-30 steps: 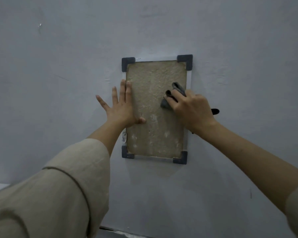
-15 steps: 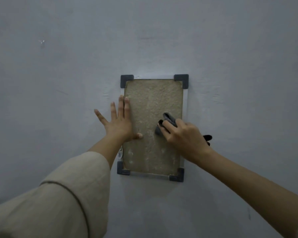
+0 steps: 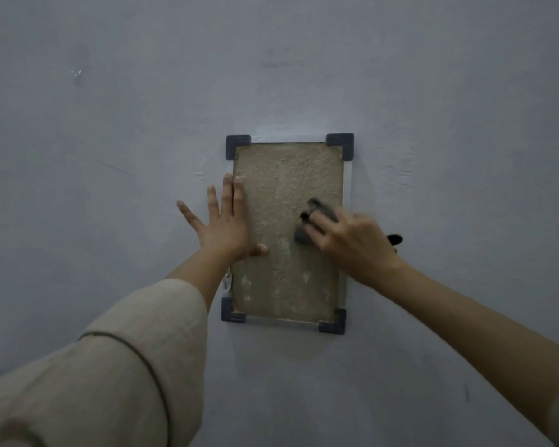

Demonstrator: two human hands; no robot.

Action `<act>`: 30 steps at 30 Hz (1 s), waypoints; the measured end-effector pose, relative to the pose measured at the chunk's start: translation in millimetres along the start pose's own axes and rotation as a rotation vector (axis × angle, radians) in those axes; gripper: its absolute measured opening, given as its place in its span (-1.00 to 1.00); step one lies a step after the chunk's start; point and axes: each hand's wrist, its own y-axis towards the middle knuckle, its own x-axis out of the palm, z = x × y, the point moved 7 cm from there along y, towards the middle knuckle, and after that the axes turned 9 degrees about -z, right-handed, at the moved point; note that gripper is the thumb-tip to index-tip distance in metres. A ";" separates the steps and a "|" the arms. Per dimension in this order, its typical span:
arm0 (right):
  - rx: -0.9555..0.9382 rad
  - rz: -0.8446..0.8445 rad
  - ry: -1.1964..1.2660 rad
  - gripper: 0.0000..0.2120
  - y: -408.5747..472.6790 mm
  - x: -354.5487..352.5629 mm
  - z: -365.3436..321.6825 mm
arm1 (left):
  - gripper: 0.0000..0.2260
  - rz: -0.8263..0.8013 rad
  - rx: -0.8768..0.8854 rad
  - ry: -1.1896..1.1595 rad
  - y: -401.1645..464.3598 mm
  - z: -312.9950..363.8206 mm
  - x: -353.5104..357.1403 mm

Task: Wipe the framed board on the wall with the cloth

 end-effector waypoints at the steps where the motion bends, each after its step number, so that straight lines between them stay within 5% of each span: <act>1: 0.065 -0.001 -0.002 -0.75 7.2 -1.0 14.0 | 0.13 0.000 -0.001 -0.002 0.1 -0.3 0.2; 5: 0.280 0.023 -0.016 -0.75 18.4 -4.6 33.0 | 0.12 -0.002 0.002 -0.005 -1.7 -1.1 1.0; 11: -0.053 -0.036 -0.002 -0.75 -8.8 0.6 -1.7 | 0.14 0.002 0.014 -0.022 1.1 -0.3 1.0; 16: 0.199 -0.021 -0.078 -0.63 11.1 -7.0 43.8 | 0.13 0.002 0.013 -0.026 -0.1 -0.8 0.8; 22: -0.099 -0.047 0.010 -0.69 -18.4 -4.7 -7.0 | 0.14 0.013 0.020 -0.033 -0.9 -0.5 0.2; 28: 0.216 0.003 0.006 -0.74 3.5 -8.9 44.4 | 0.13 0.015 0.024 -0.042 -1.6 -0.7 0.0; 30: 0.131 0.006 0.027 -0.71 -6.5 -5.2 23.2 | 0.13 0.022 0.030 -0.044 -1.3 -0.5 0.1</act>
